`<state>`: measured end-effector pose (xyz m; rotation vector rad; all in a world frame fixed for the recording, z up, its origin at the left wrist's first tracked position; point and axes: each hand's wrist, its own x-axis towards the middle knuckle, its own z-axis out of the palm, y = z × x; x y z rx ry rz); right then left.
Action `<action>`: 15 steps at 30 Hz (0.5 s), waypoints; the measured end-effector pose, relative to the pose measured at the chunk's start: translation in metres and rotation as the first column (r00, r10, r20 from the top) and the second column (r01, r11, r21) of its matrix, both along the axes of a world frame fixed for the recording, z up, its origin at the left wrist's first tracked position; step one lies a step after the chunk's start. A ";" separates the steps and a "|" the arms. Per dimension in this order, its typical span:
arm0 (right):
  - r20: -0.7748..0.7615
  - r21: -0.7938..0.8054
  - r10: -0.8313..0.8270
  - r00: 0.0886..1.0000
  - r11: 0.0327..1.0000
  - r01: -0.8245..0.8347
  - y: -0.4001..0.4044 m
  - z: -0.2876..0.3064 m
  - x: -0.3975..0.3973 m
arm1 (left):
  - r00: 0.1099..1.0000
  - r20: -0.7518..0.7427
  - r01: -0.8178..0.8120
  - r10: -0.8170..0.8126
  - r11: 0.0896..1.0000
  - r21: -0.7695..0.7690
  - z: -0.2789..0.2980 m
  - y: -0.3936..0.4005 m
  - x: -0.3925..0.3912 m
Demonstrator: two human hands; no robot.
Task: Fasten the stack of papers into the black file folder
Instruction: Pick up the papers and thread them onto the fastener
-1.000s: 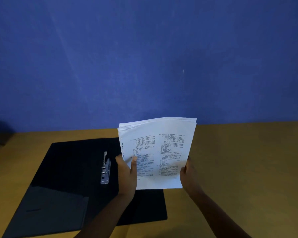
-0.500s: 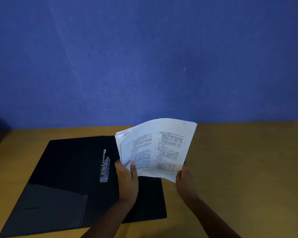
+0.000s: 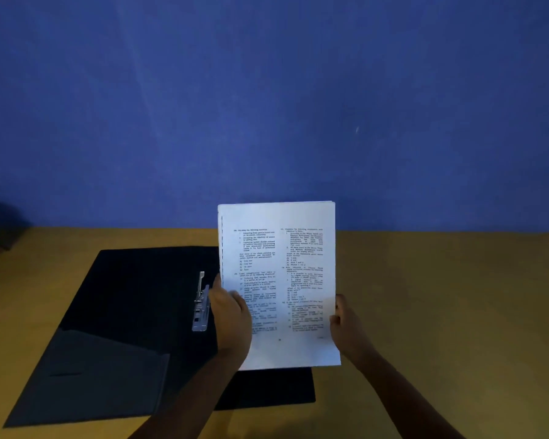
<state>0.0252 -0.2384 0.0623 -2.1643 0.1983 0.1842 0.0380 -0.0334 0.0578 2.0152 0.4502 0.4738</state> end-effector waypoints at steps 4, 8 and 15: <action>-0.191 0.095 0.056 0.980 0.995 -0.038 0.004 -0.004 0.000 | 0.978 -0.192 0.098 -0.082 0.992 0.079 -0.009 0.014 -0.003; -0.336 0.153 0.045 0.941 0.988 0.007 0.010 -0.011 -0.003 | 0.965 -0.222 0.159 -0.142 0.985 0.062 -0.014 0.033 -0.012; -0.372 0.068 -0.021 0.928 0.996 0.050 0.027 -0.027 0.000 | 0.983 -0.175 0.073 -0.061 0.995 0.066 -0.022 0.095 -0.022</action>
